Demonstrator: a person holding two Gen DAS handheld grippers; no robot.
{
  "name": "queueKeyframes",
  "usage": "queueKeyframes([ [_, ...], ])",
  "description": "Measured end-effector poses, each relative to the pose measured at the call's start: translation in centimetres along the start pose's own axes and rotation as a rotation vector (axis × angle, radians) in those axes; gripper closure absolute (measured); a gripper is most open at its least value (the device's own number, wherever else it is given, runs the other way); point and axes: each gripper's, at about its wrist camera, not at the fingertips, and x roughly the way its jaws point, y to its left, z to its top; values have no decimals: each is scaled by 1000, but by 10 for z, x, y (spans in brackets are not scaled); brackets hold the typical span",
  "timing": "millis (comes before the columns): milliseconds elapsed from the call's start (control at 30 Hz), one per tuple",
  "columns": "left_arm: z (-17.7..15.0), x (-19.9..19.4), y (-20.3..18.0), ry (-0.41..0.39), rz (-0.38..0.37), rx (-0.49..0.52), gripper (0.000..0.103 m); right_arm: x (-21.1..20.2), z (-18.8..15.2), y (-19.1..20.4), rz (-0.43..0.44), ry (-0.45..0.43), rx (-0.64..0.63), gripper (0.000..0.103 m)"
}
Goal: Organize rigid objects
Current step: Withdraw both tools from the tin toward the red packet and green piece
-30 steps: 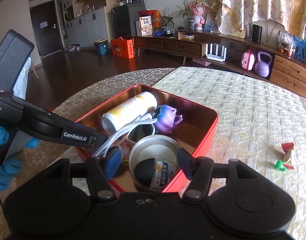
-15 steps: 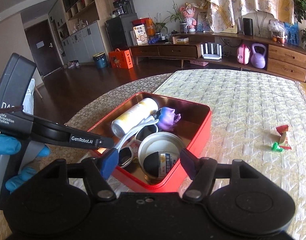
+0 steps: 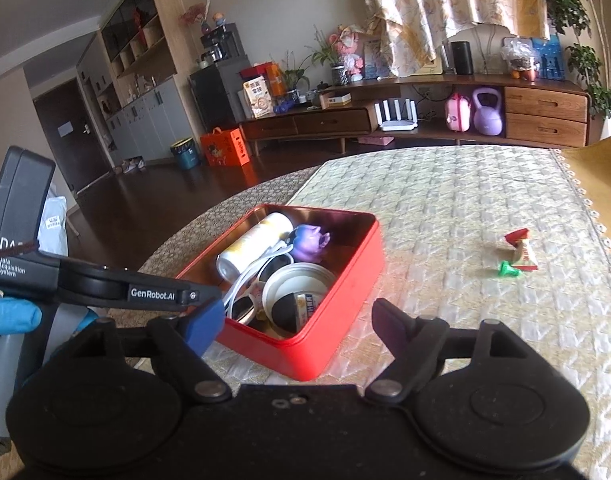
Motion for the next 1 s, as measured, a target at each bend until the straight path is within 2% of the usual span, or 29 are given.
queueKeyframes([
  [467, -12, -31, -66, -82, -39, 85, 77, -53, -14, -25, -120, -63, 38, 7],
  [867, -12, -30, -122, -95, -84, 139, 77, -77, -17, -66, -220, -93, 63, 6],
  [900, -12, -28, -127, -94, -90, 143, 74, -78, -16, -70, -228, -94, 58, 6],
  [967, -11, -23, -136, -94, -93, 154, 57, -79, -12, -79, -238, -90, 49, 6],
  [1000, -11, -21, -140, -100, -94, 159, 35, -78, -9, -85, -244, -89, 44, 6],
])
